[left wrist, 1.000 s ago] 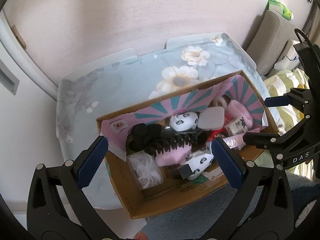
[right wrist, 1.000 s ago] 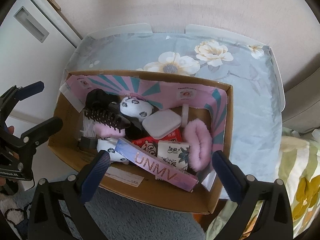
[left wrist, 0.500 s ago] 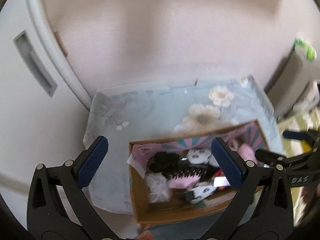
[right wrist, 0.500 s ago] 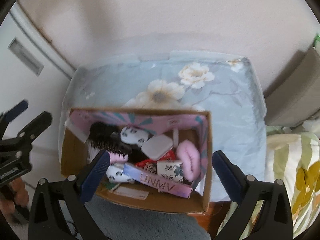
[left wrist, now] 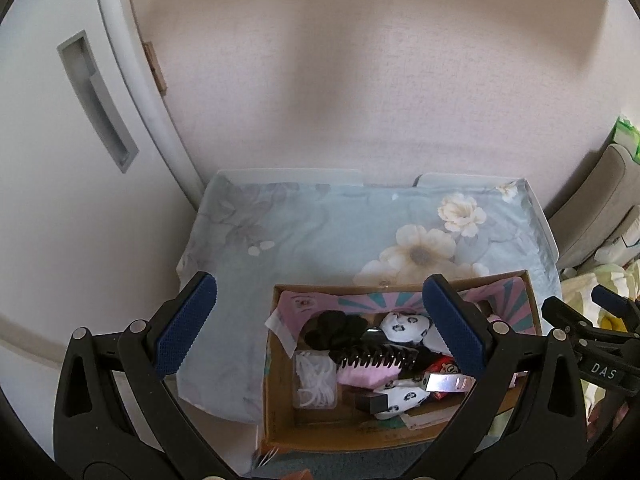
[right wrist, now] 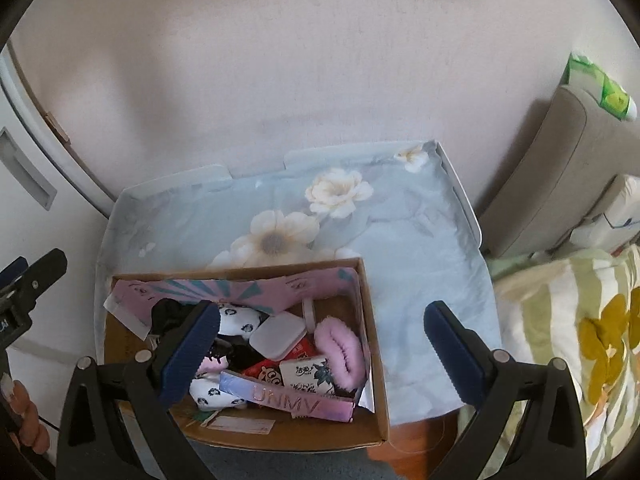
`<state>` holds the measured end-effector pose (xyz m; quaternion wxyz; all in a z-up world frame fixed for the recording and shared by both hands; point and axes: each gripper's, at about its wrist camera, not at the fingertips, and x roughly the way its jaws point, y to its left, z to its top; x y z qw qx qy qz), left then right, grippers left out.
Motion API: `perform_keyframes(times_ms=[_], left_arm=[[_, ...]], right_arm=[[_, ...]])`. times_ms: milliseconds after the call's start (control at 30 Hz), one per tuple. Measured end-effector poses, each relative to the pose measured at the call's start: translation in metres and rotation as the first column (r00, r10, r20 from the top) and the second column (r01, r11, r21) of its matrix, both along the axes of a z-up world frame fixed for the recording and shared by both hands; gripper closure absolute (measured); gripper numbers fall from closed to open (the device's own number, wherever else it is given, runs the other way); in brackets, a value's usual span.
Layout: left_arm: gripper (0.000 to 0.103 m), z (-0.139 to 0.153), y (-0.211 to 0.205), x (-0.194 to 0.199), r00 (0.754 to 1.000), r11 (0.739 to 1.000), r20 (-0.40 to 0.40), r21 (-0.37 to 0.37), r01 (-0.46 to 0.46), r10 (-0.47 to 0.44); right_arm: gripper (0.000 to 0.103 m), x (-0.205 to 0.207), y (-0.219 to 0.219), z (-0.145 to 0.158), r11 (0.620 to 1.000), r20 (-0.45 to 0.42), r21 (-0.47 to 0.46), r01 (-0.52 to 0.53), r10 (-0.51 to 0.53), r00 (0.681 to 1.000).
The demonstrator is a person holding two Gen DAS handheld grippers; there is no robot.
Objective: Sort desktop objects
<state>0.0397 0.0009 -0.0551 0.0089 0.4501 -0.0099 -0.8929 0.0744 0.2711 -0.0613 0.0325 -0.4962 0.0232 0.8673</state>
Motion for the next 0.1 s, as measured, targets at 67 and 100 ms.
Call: perform_keyframes(times_ms=[67,100], left_arm=[[0.0,0.0,-0.001,0.0004,1.0,1.0,-0.002,0.003,0.002,-0.002],[0.0,-0.0004,-0.0013,0.0006,1.0,1.0,-0.002,0.003,0.001,-0.001]], right_arm=[[0.001,-0.0007,-0.0008,-0.0015,1.0,0.008,-0.001,-0.005,0.005,1.0],[0.001,-0.0013,-0.0014,-0.0025,1.0,0.013,0.001,-0.007,0.007,1.0]])
